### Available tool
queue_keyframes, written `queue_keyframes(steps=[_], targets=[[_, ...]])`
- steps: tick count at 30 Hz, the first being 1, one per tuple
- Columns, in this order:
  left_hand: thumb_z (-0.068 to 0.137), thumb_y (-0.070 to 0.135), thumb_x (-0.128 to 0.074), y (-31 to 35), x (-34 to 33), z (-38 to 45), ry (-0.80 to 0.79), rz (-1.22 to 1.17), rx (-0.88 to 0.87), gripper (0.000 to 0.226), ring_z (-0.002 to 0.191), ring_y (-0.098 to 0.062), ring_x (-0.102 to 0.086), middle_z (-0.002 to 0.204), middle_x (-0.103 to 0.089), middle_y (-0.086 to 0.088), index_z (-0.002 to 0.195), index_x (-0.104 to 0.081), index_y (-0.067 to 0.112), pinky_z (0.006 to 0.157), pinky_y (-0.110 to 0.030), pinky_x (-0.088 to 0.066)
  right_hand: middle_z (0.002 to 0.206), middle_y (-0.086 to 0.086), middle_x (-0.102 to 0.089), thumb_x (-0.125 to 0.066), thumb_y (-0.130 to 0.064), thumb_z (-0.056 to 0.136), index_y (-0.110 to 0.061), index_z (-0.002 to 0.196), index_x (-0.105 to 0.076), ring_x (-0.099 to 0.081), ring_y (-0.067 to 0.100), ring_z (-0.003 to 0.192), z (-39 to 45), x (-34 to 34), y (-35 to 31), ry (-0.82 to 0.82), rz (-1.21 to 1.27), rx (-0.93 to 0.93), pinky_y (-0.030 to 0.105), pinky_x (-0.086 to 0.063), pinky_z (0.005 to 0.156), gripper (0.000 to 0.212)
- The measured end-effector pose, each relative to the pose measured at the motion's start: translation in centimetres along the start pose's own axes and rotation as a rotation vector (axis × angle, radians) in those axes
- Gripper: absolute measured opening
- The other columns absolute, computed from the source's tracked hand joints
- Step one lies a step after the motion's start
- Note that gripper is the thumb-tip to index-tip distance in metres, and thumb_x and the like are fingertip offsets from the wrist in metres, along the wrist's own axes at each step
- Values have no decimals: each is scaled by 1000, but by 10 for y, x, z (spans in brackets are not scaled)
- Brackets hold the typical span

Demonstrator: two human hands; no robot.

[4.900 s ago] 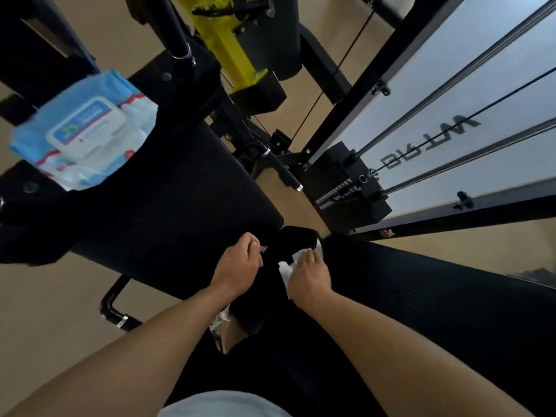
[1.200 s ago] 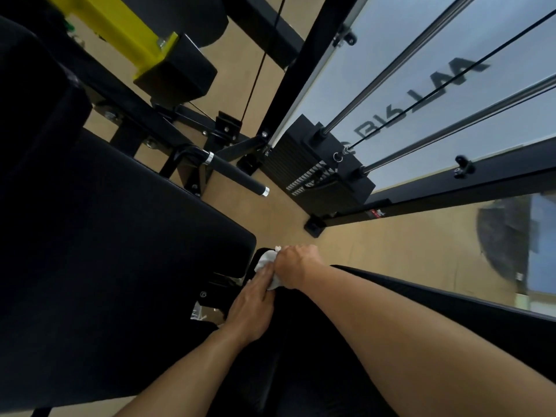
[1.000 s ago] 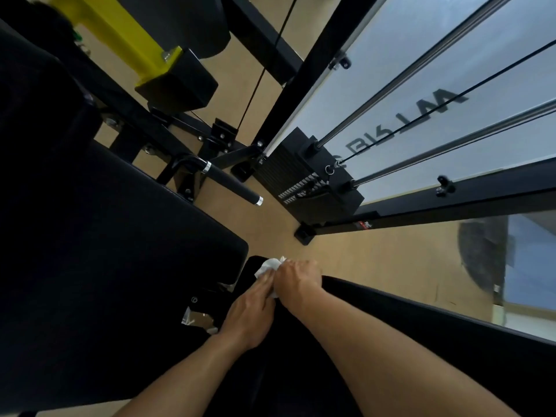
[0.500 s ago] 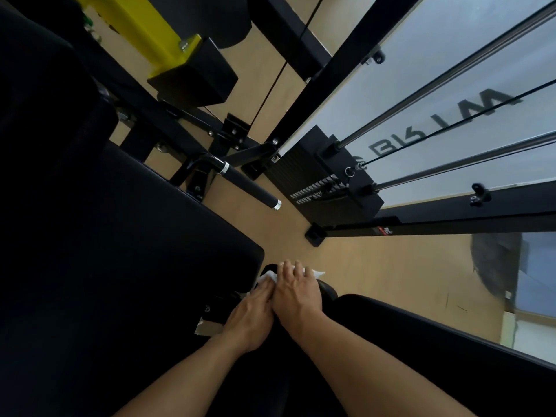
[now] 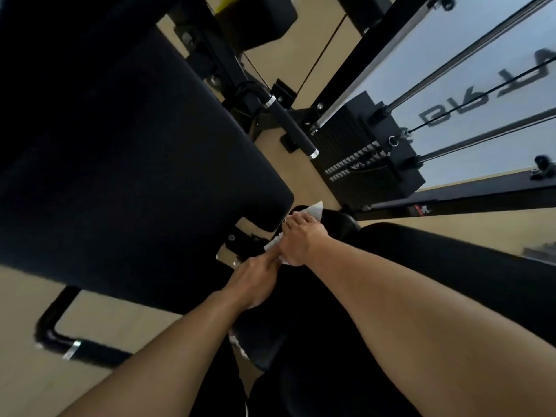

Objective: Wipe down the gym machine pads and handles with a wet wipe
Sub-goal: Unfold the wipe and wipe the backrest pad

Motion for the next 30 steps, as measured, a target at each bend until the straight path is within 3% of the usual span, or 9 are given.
queue_keyframes(steps=[4,7,10,13,18,20,22,25,30], targets=[[107,29,-31,-16,-22,-59,97,57,45,45,117,-33,-62,132,-66,-12,148,-41,45,96,-42,-50,171,14,-3,-44,-45,105,-12,163,-15,3,33,158,-41,-14,-39,-18,-55,113,49,-2,128,72],[99,43,-28,-43,-42,-101,132,19,47,44,106,-23,-67,121,-71,0,139,-40,57,91,-46,-53,171,14,-8,-42,-45,105,-15,163,-18,-3,33,158,-64,-29,-72,-23,-108,163,49,-7,127,69],[96,43,-29,-60,-60,-128,239,-54,19,39,93,-15,-65,111,-70,5,128,-47,53,84,-39,-52,170,12,-16,-40,-46,106,-15,162,-24,-10,30,157,-73,-48,-102,-17,-159,191,46,-10,127,66],[104,25,-41,-61,-75,-152,313,-174,35,37,83,-7,-61,104,-67,9,134,-54,42,76,-28,-47,169,11,-19,-38,-48,108,-13,161,-28,-13,29,156,-88,-59,-124,24,-174,181,44,-11,127,65],[100,16,-48,-83,-103,-181,346,-213,48,56,77,-13,-61,89,-65,7,149,-42,40,77,-32,-49,171,13,-5,-33,-28,110,-6,162,-16,-1,29,158,-116,-77,-151,82,-250,95,42,-1,127,59],[98,17,-50,-101,-120,-191,324,-245,14,59,99,-13,-68,114,-70,7,151,-40,40,91,-34,-53,172,12,3,-27,-29,109,-5,163,-3,4,27,159,-115,-89,-160,117,-263,6,42,-1,128,63],[99,19,-53,-120,-139,-205,312,-282,-16,59,132,-12,-56,146,-55,9,152,-38,39,110,-34,-45,172,12,5,-26,-30,108,-5,162,4,3,28,159,-111,-104,-166,164,-259,-71,43,-8,128,67],[101,26,-56,-146,-156,-237,356,-130,25,56,121,-7,-62,139,-59,19,151,-38,44,102,-22,-46,171,14,1,-34,-31,107,-5,162,5,-3,32,158,-124,-116,-177,236,-341,-141,45,-17,125,72],[102,28,-55,-164,-161,-269,339,-219,26,56,125,-10,-58,141,-55,16,151,-36,44,108,-32,-45,164,24,-14,-36,-30,106,0,161,3,-18,39,151,-173,-125,-176,315,-557,-245,49,-17,125,74]])
Point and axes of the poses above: each hand's wrist, its own z-axis towards the middle knuckle, its own x-axis out of the back of the hand, y = z × x, the point moved 2 cm from there along z, towards the middle knuckle
